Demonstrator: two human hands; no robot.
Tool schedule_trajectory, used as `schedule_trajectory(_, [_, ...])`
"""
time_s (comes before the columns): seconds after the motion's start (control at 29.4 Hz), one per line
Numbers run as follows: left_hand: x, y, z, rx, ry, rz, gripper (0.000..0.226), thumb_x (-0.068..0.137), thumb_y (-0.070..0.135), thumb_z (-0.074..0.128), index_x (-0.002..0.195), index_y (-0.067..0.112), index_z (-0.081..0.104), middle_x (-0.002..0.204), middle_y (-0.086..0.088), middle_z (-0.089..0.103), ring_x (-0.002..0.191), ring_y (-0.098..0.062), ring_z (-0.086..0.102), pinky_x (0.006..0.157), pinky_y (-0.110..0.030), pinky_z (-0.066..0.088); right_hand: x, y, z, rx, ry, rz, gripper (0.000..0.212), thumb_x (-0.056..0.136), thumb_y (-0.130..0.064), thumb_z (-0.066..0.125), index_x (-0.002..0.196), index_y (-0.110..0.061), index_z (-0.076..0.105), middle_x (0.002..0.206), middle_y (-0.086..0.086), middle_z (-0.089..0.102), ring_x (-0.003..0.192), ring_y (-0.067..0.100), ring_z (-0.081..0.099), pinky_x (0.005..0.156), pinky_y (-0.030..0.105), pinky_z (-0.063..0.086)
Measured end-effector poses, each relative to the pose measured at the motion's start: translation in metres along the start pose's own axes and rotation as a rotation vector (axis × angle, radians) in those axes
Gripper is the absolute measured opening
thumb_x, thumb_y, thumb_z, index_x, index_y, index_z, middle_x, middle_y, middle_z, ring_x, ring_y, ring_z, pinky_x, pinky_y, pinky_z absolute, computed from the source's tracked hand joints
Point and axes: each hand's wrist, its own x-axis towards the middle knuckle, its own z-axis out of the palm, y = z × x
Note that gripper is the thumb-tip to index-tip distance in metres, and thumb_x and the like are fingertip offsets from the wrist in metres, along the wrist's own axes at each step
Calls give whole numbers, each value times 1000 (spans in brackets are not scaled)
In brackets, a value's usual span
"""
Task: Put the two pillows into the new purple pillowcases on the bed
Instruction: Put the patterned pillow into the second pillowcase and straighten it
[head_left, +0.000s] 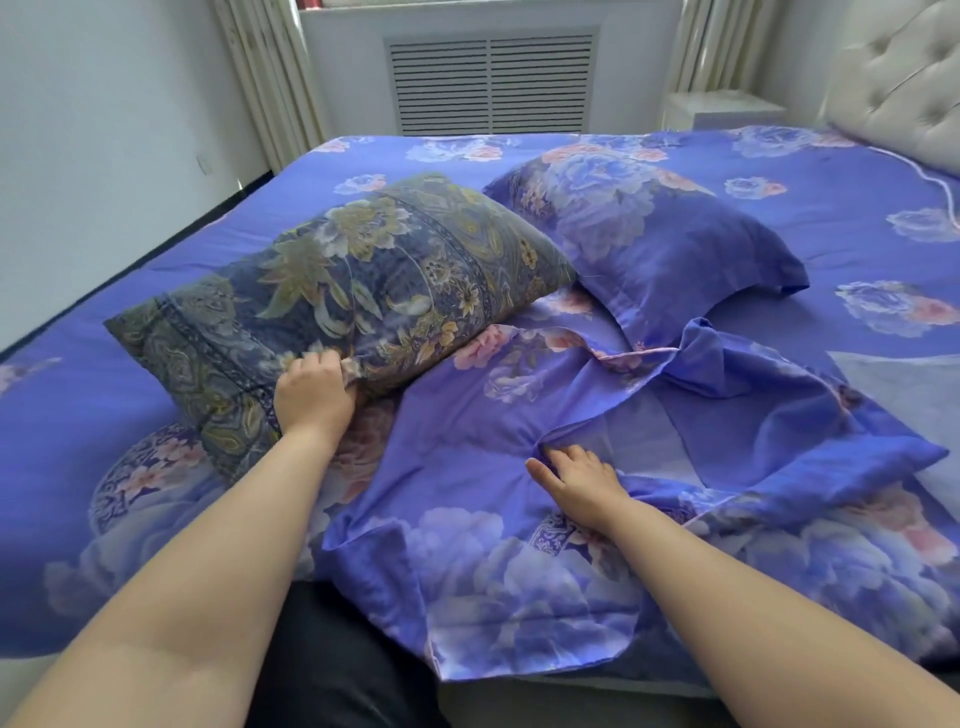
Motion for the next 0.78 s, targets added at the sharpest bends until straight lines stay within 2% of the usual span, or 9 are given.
schedule_trajectory(0.07, [-2, 3, -8, -14, -27, -28, 17, 89, 24, 52, 90, 8, 57, 97, -19, 62, 93, -37, 58, 74, -40, 39, -4, 0, 0, 102, 44, 24, 65, 94, -59, 31, 140, -14, 34, 135, 12, 47, 127, 31, 41, 99, 40, 33])
schedule_trajectory(0.14, [-6, 9, -17, -137, 15, -112, 18, 90, 20, 49, 77, 11, 55, 86, -19, 64, 85, -38, 60, 69, -37, 35, -10, -1, 2, 287, 83, 103, 74, 93, -60, 35, 148, -12, 20, 133, 16, 51, 126, 33, 45, 97, 40, 35])
schedule_trajectory(0.2, [-5, 22, -32, -319, 149, -186, 18, 86, 13, 52, 69, 9, 54, 77, -21, 63, 77, -41, 60, 62, -35, 33, -18, -3, 4, 539, 205, 208, 74, 94, -55, 39, 149, -11, 15, 125, 13, 56, 124, 34, 47, 96, 40, 36])
schedule_trajectory(0.27, [0, 43, -55, -463, 321, -144, 17, 80, 7, 53, 63, 8, 50, 67, -20, 58, 69, -40, 58, 56, -33, 29, -29, -5, -3, 671, 432, 229, 64, 94, -43, 48, 144, -10, 24, 121, 8, 54, 121, 30, 49, 95, 40, 38])
schedule_trajectory(0.37, [9, 74, -91, -604, 552, 91, 20, 70, 7, 45, 59, 18, 32, 57, -4, 33, 54, -30, 45, 54, -28, 22, -42, -15, -29, 424, 715, 12, 66, 87, -28, 63, 143, -11, 32, 134, 7, 45, 126, 25, 42, 103, 44, 33])
schedule_trajectory(0.51, [5, 104, -121, -753, 766, 344, 32, 63, -1, 48, 65, 23, 26, 59, -1, 28, 57, -20, 28, 56, -26, 17, -60, -45, -89, 166, 998, -301, 84, 72, -32, 68, 144, -17, 27, 141, 7, 41, 131, 23, 33, 109, 57, 26])
schedule_trajectory(0.65, [-19, 134, -140, -737, 865, 687, 40, 73, -13, 57, 65, 16, 31, 55, -11, 37, 57, -26, 32, 57, -29, 21, -72, -56, -142, -275, 1005, -410, 110, 65, -48, 77, 149, -23, 11, 156, 10, 19, 144, 32, 13, 110, 64, 8])
schedule_trajectory(0.71, [-33, 148, -154, -799, 852, 773, 36, 78, -10, 55, 62, 13, 33, 55, -12, 37, 57, -27, 32, 57, -28, 22, -75, -54, -156, -400, 1016, -468, 117, 59, -59, 76, 149, -19, 12, 156, 14, 20, 144, 34, 14, 109, 66, 7])
schedule_trajectory(0.78, [-44, 161, -167, -838, 806, 827, 36, 72, -8, 53, 63, 17, 29, 55, -12, 36, 57, -27, 32, 55, -30, 24, -82, -45, -171, -459, 1064, -476, 116, 62, -67, 69, 148, -14, 12, 154, 17, 24, 143, 35, 19, 109, 66, 6])
